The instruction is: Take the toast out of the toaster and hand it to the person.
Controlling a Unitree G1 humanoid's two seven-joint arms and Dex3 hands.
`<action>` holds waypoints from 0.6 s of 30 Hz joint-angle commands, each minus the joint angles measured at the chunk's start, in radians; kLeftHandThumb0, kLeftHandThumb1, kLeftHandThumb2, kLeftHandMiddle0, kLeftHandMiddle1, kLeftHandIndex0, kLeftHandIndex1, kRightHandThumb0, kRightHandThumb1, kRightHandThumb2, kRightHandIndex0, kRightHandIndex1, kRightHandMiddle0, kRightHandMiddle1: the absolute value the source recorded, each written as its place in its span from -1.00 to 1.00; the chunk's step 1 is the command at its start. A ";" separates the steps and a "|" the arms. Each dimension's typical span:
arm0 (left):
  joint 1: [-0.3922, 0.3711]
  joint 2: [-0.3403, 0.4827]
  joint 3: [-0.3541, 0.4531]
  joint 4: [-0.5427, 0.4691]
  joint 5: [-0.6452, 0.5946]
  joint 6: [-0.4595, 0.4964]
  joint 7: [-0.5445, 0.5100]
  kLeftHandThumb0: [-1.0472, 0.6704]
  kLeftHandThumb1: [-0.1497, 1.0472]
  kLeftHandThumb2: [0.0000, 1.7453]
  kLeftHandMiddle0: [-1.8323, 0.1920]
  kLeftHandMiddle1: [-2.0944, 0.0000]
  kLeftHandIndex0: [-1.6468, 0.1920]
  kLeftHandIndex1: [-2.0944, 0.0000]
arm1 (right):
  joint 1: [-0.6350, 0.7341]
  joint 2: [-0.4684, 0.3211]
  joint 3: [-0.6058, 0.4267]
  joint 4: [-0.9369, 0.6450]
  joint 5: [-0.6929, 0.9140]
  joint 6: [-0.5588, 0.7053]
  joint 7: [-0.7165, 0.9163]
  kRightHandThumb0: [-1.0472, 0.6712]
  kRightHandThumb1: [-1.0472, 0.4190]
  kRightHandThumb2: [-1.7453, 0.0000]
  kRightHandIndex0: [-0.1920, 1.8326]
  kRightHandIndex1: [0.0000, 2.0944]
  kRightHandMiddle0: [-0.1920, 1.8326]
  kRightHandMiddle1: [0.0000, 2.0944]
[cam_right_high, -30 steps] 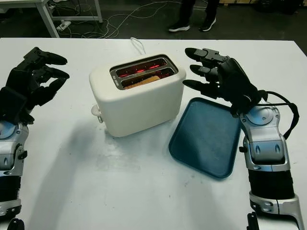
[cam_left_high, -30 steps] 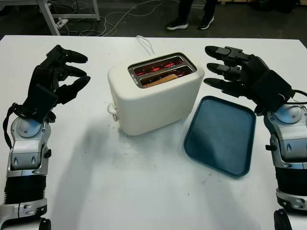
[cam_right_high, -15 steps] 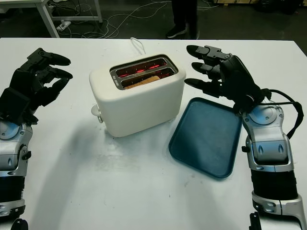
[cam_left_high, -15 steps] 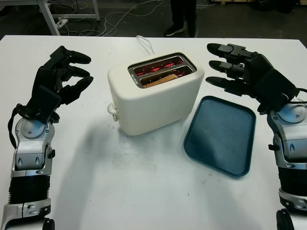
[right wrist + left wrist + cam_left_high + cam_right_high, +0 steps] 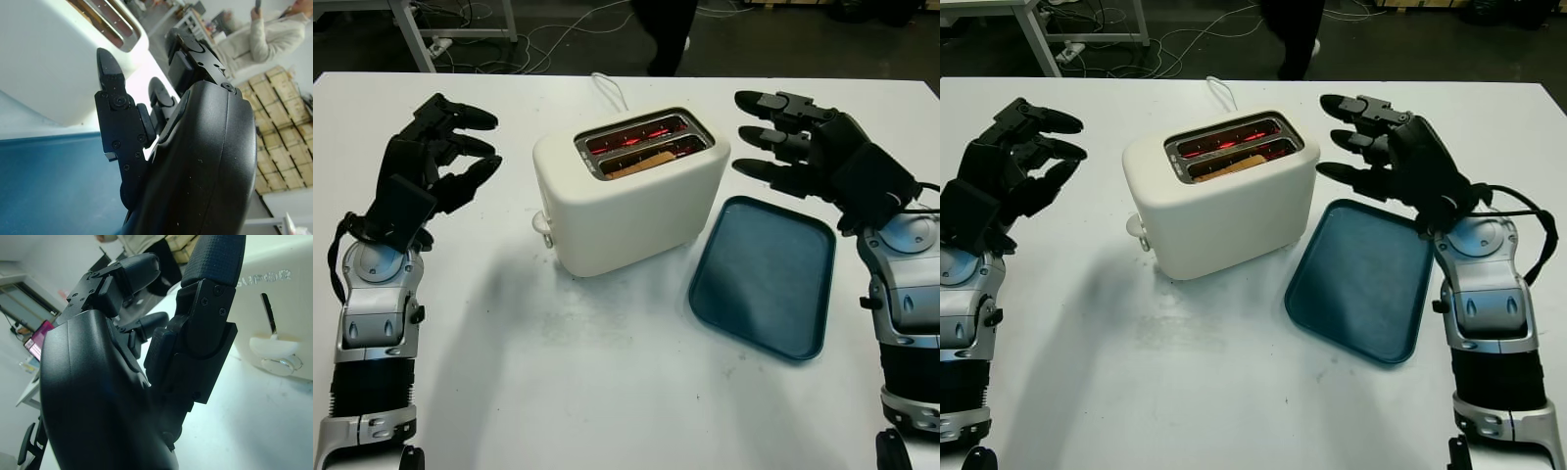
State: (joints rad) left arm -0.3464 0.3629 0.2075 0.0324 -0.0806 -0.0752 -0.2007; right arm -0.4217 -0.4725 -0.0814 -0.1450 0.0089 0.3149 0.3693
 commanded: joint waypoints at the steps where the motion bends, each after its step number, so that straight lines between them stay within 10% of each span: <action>1: 0.011 0.002 0.005 -0.007 -0.003 -0.013 0.000 -1.00 0.79 -0.83 0.54 -0.28 0.43 -0.13 | 0.014 0.004 -0.005 -0.016 0.001 0.002 -0.011 -0.12 -0.83 0.99 -0.35 -0.92 -0.35 -1.00; 18: 0.015 0.007 0.008 -0.001 -0.005 -0.012 -0.005 -1.00 0.79 -0.84 0.55 -0.28 0.43 -0.12 | 0.027 0.013 0.008 -0.048 -0.012 0.059 -0.034 -0.04 -0.83 0.92 -0.36 -0.91 -0.36 -1.00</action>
State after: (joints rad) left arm -0.3397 0.3629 0.2088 0.0323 -0.0813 -0.0751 -0.2020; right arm -0.4015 -0.4590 -0.0784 -0.1799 0.0042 0.3534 0.3422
